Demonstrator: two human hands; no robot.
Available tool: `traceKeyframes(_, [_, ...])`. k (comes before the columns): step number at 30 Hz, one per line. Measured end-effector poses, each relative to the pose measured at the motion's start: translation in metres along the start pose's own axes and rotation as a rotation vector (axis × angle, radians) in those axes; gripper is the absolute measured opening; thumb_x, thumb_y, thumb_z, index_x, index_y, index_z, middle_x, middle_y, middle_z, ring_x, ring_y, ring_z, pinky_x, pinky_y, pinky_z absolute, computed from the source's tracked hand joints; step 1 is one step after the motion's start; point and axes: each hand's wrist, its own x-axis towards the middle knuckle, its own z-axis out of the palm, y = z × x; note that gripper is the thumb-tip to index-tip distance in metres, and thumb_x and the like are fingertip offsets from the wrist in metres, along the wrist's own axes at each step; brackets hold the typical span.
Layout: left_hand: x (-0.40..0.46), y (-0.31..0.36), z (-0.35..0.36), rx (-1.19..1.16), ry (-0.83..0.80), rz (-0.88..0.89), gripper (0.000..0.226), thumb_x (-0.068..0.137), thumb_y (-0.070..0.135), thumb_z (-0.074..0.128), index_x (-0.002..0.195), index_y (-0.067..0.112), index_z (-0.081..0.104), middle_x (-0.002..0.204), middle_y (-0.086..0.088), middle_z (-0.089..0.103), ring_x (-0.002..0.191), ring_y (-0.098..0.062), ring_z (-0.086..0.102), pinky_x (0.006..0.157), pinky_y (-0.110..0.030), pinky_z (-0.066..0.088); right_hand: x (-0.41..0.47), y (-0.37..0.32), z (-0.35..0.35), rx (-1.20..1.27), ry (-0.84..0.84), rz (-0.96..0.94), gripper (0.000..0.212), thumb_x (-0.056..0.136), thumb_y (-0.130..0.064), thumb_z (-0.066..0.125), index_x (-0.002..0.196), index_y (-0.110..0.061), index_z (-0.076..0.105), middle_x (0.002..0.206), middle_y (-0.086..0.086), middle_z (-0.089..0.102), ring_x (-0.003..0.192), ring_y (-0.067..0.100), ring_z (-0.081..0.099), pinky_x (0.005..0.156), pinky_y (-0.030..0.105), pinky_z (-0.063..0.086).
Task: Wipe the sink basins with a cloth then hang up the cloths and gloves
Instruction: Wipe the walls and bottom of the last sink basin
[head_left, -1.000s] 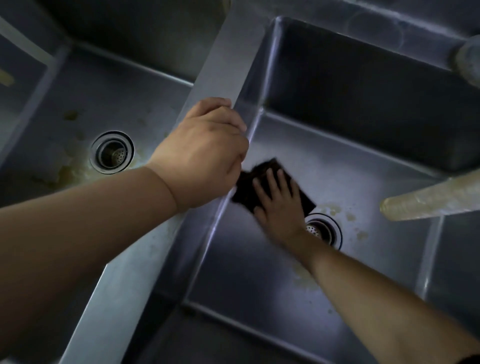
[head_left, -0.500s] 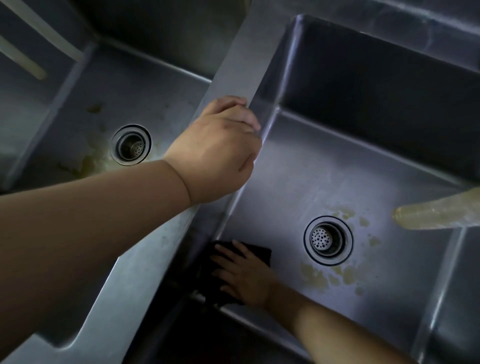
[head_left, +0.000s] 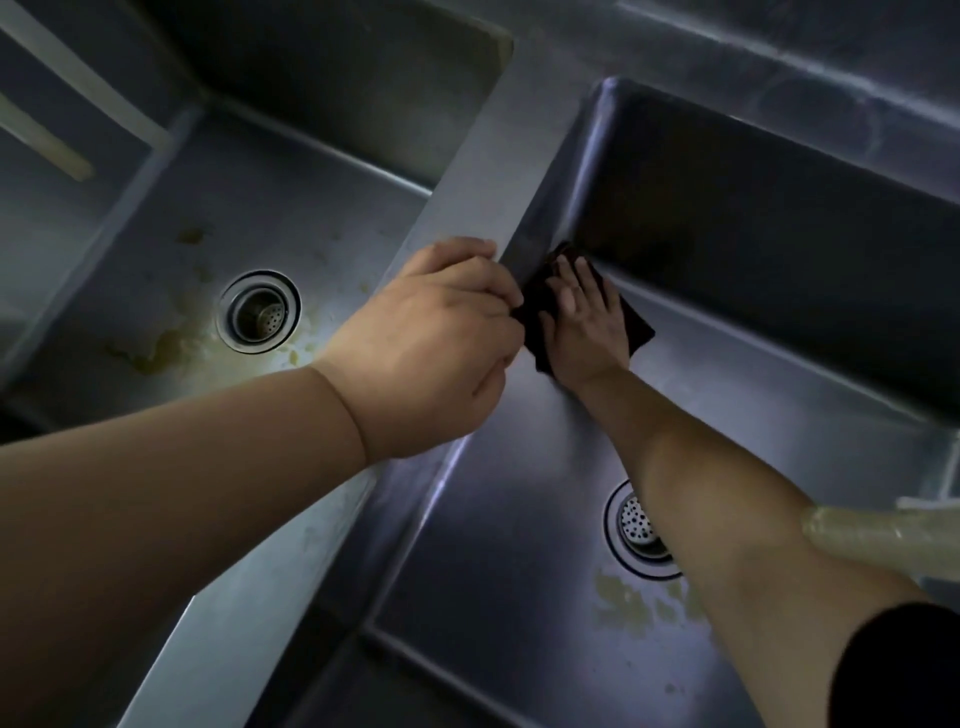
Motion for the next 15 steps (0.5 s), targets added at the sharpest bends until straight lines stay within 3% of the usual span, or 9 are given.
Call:
traceKeyframes(7, [-0.001, 0.004, -0.005, 0.025, -0.040, 0.000, 0.021, 0.080, 0.015, 0.047, 0.069, 0.014, 0.066, 0.074, 0.000, 0.067, 0.102, -0.022, 0.062, 0.111, -0.036, 0.028, -0.039, 0.038, -0.009, -0.059, -0.076, -0.031, 0.066, 0.091, -0.055, 0.029, 0.148, -0.022, 0.026, 0.157, 0.007, 0.018, 0.146, 0.024, 0.008, 0.116, 0.039, -0.004])
traceKeyframes(12, [0.000, 0.007, -0.005, 0.082, -0.053, 0.004, 0.026, 0.078, 0.018, 0.043, 0.070, 0.013, 0.068, 0.077, -0.002, 0.069, 0.101, -0.024, 0.062, 0.111, -0.035, 0.027, -0.097, 0.103, -0.022, -0.061, -0.069, 0.115, 0.074, 0.086, -0.056, 0.020, 0.148, -0.015, 0.026, 0.156, 0.012, 0.021, 0.144, 0.030, 0.014, 0.116, 0.042, 0.002])
traceKeyframes(15, [-0.001, 0.009, -0.004, 0.141, -0.060, 0.015, 0.028, 0.078, 0.019, 0.042, 0.070, 0.013, 0.068, 0.075, -0.002, 0.068, 0.100, -0.025, 0.062, 0.111, -0.034, 0.025, -0.127, 0.133, -0.024, -0.041, -0.008, 0.199, 0.072, 0.086, -0.050, 0.026, 0.146, -0.011, 0.030, 0.151, 0.019, 0.030, 0.139, 0.038, 0.025, 0.113, 0.045, 0.009])
